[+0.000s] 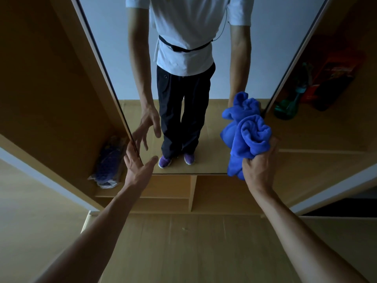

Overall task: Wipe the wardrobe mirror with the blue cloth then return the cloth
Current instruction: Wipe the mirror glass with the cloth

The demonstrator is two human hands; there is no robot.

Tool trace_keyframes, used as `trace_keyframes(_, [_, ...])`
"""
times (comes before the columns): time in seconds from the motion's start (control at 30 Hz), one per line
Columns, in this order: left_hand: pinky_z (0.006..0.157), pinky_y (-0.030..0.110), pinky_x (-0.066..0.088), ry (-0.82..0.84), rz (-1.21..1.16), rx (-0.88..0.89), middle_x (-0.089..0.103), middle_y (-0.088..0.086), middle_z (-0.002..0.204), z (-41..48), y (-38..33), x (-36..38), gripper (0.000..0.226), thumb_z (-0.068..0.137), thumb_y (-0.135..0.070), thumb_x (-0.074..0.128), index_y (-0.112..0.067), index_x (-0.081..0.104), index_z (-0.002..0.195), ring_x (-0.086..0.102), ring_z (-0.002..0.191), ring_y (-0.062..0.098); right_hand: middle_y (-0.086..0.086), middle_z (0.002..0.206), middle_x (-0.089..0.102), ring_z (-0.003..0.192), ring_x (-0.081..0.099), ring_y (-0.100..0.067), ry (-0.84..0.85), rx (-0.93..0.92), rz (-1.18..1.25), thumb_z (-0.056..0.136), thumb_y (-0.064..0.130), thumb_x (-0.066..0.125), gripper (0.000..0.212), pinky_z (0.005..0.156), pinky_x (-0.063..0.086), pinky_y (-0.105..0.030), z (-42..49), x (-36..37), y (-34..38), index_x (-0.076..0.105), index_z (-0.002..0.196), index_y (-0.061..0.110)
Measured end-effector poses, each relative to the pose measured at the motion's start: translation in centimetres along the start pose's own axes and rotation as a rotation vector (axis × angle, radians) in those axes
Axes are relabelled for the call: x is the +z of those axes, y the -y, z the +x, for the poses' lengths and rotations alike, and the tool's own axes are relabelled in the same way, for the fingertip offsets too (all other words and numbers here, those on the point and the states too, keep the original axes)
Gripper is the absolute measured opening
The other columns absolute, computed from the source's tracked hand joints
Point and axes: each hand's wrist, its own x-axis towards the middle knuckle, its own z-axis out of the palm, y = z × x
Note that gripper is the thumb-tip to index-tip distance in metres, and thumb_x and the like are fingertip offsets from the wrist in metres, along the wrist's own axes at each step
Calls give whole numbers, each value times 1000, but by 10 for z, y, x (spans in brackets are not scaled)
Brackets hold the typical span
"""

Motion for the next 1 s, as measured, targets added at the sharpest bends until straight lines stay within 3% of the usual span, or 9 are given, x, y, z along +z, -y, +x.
trace_keyframes(0.17, [94,41,33,37,-2,-9,22,9,156,3,3,-3,101,87,-34,72,-33,3,160,28,142,29,-18,117,55,98,61,-29,4,69,36,85,0,63,45,82,55,-45,-3,10,6,47,127,-1])
trace_keyframes(0.27, [96,41,32,57,-22,-20,23,8,154,3,1,-5,107,75,-41,70,-33,4,160,26,141,25,-22,115,55,98,61,-35,14,103,14,83,-5,61,45,83,54,-49,-10,18,16,46,126,-4])
trace_keyframes(0.4, [96,41,32,78,-26,-24,25,7,154,0,0,-8,108,67,-45,63,-33,7,159,26,140,23,-36,133,46,120,49,-50,188,212,44,88,2,58,62,103,42,-60,-20,23,19,31,143,-8])
trace_keyframes(0.53, [97,41,33,59,-17,-9,25,7,154,0,-2,-10,106,68,-45,64,-31,11,159,27,140,24,-20,117,57,102,61,-32,60,127,59,83,-6,57,45,88,53,-45,-13,18,25,47,127,-5])
trace_keyframes(0.67, [96,40,32,55,-12,-21,24,7,154,0,-5,-8,109,68,-46,65,-30,9,160,27,140,26,-15,118,56,103,61,-24,50,108,105,83,0,54,43,87,53,-35,-4,9,22,51,125,-1])
trace_keyframes(0.77, [96,42,31,66,-6,-21,23,7,155,0,-4,-7,110,69,-45,66,-31,6,160,27,141,28,-13,116,54,97,59,-20,-24,91,98,82,3,55,43,80,46,-20,2,6,25,48,124,4])
trace_keyframes(0.9, [103,48,35,94,-8,-31,21,8,157,-2,-7,-10,112,65,-45,65,-32,6,160,25,144,30,-19,115,54,98,60,-30,-79,65,75,79,-5,58,52,83,48,-29,4,7,40,45,127,7])
trace_keyframes(1.0, [108,51,34,114,-26,-45,19,7,159,-3,-9,-12,113,65,-43,65,-34,6,160,24,145,32,-22,114,53,97,59,-36,-67,49,27,82,3,59,49,84,52,-36,1,8,54,38,124,16])
